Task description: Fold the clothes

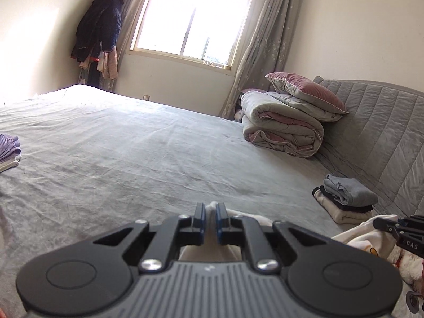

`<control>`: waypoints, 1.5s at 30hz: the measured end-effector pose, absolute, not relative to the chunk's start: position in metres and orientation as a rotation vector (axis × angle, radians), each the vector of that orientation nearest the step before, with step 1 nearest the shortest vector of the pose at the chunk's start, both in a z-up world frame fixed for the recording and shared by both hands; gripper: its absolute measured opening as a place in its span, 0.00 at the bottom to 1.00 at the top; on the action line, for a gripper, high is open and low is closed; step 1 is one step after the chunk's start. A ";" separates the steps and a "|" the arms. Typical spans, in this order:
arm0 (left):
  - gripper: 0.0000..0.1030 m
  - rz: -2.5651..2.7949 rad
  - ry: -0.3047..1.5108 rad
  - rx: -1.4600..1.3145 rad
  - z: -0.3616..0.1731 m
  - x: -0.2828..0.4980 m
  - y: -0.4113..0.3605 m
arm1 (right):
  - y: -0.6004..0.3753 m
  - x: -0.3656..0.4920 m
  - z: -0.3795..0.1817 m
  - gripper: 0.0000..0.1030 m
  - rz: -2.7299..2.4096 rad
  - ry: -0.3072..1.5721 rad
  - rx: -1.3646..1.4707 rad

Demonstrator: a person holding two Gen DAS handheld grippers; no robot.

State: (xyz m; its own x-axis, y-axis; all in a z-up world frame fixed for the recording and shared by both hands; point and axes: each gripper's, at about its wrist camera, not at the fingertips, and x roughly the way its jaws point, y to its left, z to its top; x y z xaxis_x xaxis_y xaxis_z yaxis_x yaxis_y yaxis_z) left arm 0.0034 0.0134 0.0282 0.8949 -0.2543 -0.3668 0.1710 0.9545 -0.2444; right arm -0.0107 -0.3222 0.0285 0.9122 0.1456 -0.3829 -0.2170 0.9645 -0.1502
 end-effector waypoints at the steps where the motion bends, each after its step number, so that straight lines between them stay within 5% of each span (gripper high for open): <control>1: 0.08 -0.210 0.395 -0.212 0.030 0.002 0.017 | -0.323 -0.014 0.029 0.12 0.186 0.371 -0.189; 19: 0.08 -0.275 0.833 -0.122 -0.051 -0.005 0.048 | -0.341 -0.025 -0.052 0.11 0.333 0.832 -0.134; 23: 0.10 -0.315 0.832 -0.120 -0.050 -0.008 0.049 | -0.336 -0.030 -0.041 0.25 0.341 0.809 -0.121; 25: 0.14 -0.331 0.829 -0.118 -0.049 -0.008 0.050 | -0.335 -0.032 -0.029 0.44 0.338 0.759 -0.123; 45: 0.26 -0.379 0.792 -0.170 -0.042 -0.001 0.048 | -0.274 0.069 -0.025 0.44 0.410 0.721 -0.001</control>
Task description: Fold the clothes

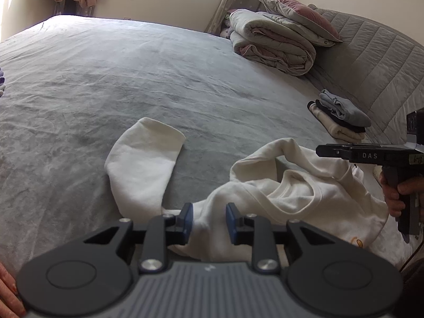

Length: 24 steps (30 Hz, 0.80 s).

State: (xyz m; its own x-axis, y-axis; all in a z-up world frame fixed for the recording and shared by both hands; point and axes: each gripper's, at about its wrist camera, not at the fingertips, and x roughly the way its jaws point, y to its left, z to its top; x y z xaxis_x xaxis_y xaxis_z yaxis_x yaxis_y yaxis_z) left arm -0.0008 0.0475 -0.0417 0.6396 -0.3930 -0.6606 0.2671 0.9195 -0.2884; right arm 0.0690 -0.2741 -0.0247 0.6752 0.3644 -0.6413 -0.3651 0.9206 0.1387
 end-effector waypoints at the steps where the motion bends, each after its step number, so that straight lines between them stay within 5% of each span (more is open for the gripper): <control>1: 0.27 -0.380 0.793 -0.170 -0.042 -0.001 0.048 | -0.270 0.072 -0.027 0.44 0.413 0.722 -0.010; 11: 0.27 -0.379 0.796 -0.176 -0.047 -0.003 0.048 | -0.231 0.097 -0.054 0.44 0.391 0.715 -0.109; 14: 0.20 -0.356 0.780 -0.171 -0.048 -0.005 0.047 | -0.226 0.100 -0.061 0.13 0.362 0.707 -0.136; 16: 0.11 -0.344 0.766 -0.162 -0.047 -0.006 0.046 | -0.230 0.101 -0.062 0.10 0.334 0.711 -0.134; 24: 0.10 -0.353 0.742 -0.143 -0.042 -0.007 0.041 | -0.257 0.078 -0.021 0.09 0.234 0.573 -0.133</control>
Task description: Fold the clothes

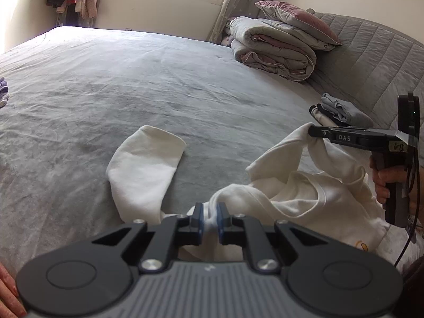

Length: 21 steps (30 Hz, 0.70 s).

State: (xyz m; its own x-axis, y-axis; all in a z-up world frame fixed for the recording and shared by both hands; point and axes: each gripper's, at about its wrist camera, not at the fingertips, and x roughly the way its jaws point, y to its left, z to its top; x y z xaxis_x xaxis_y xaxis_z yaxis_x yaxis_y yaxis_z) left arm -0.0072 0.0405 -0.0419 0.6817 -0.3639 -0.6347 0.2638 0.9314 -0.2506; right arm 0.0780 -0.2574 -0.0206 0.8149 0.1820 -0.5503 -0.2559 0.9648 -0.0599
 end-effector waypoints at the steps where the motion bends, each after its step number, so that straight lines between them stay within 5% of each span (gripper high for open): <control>1: 0.10 -0.351 0.742 -0.141 -0.042 -0.007 0.040 | -0.262 0.074 -0.017 0.09 0.220 0.562 -0.135; 21: 0.10 -0.297 0.757 -0.075 -0.043 -0.003 0.025 | -0.403 0.014 -0.001 0.09 -0.100 0.584 -0.067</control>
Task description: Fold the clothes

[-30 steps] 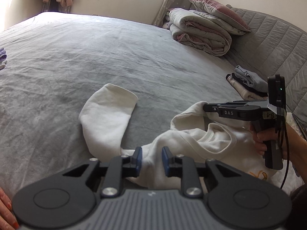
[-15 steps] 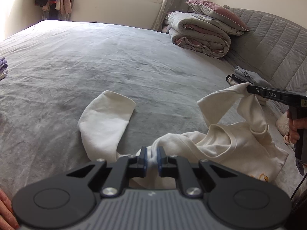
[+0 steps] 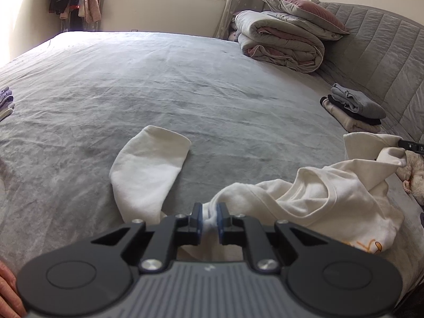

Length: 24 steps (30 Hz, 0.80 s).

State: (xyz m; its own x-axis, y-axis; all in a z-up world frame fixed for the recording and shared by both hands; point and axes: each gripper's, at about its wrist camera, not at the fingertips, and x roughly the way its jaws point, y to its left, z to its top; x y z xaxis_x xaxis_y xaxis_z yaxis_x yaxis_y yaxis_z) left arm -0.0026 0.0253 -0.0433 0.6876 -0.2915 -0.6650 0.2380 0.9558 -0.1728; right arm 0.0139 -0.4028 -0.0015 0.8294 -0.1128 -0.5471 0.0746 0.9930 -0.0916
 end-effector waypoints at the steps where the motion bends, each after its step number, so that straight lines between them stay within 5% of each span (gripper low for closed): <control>1: 0.10 -0.294 0.759 -0.073 -0.043 -0.002 0.025 | -0.407 0.012 -0.004 0.09 -0.103 0.598 -0.060; 9: 0.14 -0.301 0.779 -0.052 -0.045 0.001 0.026 | -0.426 0.005 -0.018 0.10 -0.070 0.687 -0.024; 15: 0.22 -0.318 0.788 -0.113 -0.044 0.004 0.034 | -0.419 -0.003 0.002 0.37 0.031 0.609 0.007; 24: 0.25 -0.349 0.779 -0.112 -0.041 0.002 0.032 | -0.376 0.010 0.009 0.37 0.199 0.593 -0.018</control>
State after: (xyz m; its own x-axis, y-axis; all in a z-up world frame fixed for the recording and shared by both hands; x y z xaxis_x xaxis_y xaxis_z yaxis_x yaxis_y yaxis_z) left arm 0.0020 0.0321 -0.0411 0.6579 -0.3483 -0.6677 0.2663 0.9369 -0.2264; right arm 0.0103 -0.3762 0.0085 0.8106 0.1816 -0.5568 -0.1918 0.9806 0.0406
